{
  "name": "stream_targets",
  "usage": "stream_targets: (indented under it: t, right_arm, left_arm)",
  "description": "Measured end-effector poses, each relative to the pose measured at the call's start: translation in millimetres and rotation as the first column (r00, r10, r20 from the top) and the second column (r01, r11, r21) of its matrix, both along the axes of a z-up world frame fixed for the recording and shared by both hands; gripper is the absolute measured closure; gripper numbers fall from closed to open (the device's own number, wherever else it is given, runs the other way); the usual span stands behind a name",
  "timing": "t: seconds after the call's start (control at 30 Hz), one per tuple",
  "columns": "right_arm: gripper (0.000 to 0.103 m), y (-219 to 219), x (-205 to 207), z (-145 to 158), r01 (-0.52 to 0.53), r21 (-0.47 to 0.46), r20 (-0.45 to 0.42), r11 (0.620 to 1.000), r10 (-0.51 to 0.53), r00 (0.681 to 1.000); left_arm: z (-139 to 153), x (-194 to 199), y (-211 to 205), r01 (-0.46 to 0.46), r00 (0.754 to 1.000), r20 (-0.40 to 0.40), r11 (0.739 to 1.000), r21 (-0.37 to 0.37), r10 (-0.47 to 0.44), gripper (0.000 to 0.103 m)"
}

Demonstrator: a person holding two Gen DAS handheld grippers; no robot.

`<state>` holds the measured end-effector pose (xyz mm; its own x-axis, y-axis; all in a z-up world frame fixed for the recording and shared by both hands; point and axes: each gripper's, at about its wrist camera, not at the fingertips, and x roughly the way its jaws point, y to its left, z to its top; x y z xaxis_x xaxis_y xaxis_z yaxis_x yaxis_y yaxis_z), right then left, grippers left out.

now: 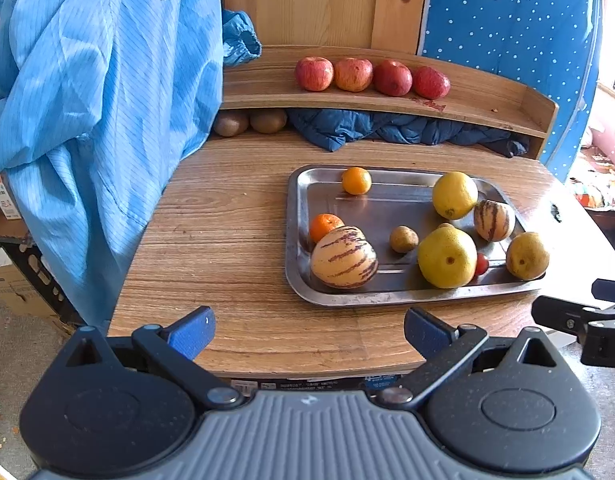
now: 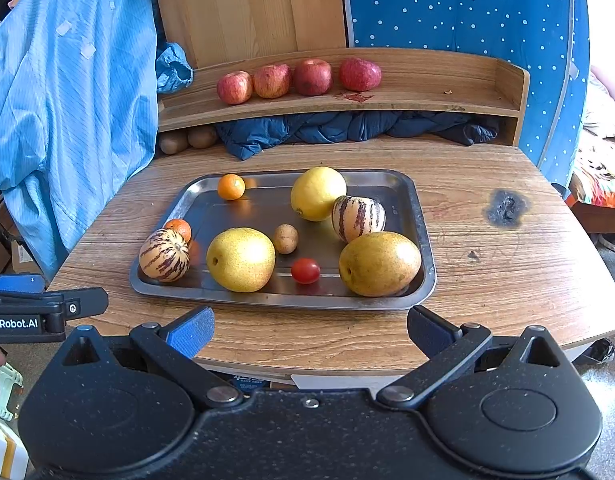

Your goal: Organize fruits

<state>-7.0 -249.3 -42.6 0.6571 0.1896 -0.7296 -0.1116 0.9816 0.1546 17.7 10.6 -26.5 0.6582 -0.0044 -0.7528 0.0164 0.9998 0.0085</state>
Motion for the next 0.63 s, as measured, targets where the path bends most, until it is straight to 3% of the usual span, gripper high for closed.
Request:
stream_targets:
  t: [0.63]
  right_arm:
    - [0.001,-2.1,0.7,-2.6,0.003,0.001,-0.002,1.0,-0.003,1.0]
  left_arm:
    - [1.4,6.2,-5.2,0.001,1.0,-0.01,0.999,0.046,0.0,0.001]
